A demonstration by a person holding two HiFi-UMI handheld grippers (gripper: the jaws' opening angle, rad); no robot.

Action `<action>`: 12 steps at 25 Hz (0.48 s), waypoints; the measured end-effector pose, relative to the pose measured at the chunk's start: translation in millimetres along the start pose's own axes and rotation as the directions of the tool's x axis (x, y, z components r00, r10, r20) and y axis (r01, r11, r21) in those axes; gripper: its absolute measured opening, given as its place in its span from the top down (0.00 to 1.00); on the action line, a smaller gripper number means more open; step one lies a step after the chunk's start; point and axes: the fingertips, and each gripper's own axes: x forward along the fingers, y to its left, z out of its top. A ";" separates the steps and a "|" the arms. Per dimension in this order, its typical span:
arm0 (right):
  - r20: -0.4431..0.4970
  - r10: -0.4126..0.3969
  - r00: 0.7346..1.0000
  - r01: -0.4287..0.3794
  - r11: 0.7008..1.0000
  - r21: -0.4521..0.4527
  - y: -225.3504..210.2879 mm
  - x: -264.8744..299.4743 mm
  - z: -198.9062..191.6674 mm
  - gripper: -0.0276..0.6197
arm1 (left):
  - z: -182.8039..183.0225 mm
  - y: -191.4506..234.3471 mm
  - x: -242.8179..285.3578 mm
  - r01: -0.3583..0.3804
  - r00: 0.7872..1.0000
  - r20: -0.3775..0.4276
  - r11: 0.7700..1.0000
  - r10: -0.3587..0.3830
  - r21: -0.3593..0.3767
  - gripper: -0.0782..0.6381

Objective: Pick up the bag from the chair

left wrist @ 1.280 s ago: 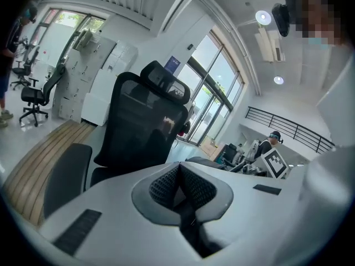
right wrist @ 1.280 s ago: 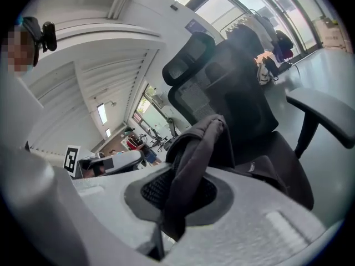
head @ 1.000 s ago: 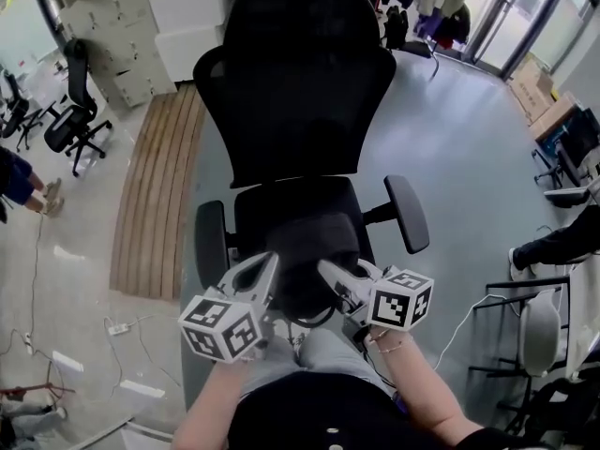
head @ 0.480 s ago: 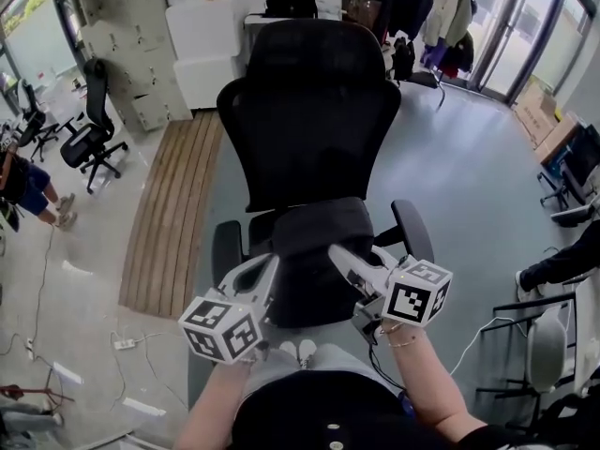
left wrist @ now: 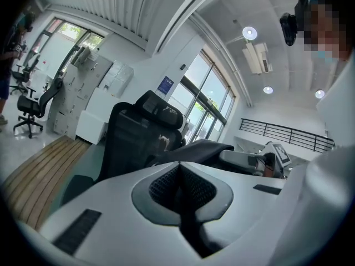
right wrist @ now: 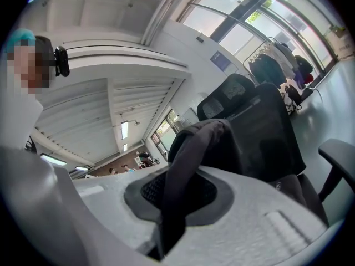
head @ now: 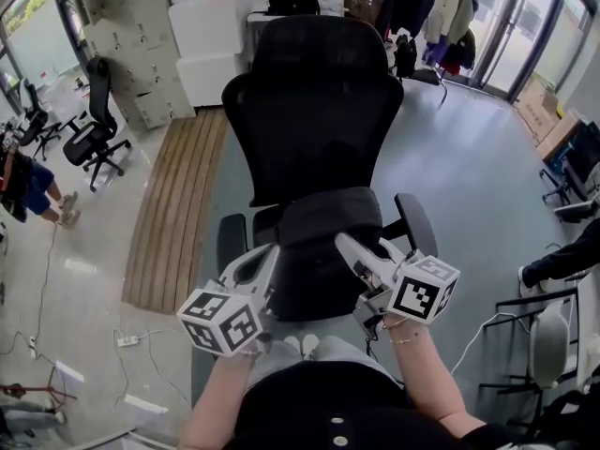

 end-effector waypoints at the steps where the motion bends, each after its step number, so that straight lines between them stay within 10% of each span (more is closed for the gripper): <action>1: -0.001 -0.007 1.000 0.007 1.000 -0.004 0.3 -1.8 -5.1 0.88 | -2.8 0.1 -0.8 0.002 1.000 -0.003 1.000 -0.002 -0.006 0.87; 12: -0.023 -0.025 0.999 0.026 0.998 0.054 2.3 -6.7 -39.9 0.88 | -19.8 2.0 -6.6 0.011 0.999 -0.049 1.000 -0.012 -0.029 0.87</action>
